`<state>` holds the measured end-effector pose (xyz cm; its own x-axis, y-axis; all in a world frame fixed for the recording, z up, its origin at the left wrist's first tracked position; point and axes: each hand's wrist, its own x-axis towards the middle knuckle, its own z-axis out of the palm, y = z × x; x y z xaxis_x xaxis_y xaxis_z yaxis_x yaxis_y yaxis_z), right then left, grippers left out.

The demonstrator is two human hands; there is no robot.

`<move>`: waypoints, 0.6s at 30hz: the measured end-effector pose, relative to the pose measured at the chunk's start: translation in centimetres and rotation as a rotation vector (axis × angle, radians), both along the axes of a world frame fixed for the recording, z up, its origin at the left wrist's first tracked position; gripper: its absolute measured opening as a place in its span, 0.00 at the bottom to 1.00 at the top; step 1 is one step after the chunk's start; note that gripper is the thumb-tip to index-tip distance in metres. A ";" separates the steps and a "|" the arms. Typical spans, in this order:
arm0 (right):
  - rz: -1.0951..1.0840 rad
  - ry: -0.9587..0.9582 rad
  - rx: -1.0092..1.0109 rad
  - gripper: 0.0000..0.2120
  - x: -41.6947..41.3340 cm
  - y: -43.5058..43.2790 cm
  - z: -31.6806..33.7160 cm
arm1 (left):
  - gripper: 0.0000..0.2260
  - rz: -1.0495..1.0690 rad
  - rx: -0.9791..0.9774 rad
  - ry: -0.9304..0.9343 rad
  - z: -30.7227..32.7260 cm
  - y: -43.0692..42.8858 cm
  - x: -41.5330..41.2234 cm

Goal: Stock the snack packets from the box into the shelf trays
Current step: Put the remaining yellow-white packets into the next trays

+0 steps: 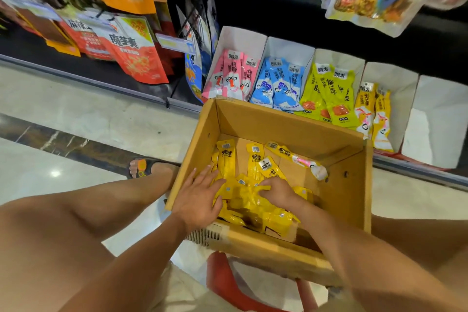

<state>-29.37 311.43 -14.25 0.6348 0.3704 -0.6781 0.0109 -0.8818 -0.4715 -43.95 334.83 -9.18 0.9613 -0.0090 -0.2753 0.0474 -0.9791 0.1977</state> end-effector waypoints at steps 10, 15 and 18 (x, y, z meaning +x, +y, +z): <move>0.529 -0.236 0.035 0.13 5.1 -0.1 14.5 | 0.35 0.131 -0.381 0.094 2.3 -1.6 2.9; 0.627 -0.223 0.087 0.10 6.9 0.9 21.1 | 0.41 0.147 -0.549 0.051 5.7 -3.5 5.7; 0.626 -0.192 0.116 0.08 7.5 1.2 23.6 | 0.32 0.200 -0.718 0.134 6.3 -4.1 6.5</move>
<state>-21.92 312.66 9.37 0.3813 0.7726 -0.5076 0.5979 -0.6249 -0.5019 -37.49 330.76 -2.88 0.9221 -0.0597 -0.3824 0.2790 -0.5820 0.7638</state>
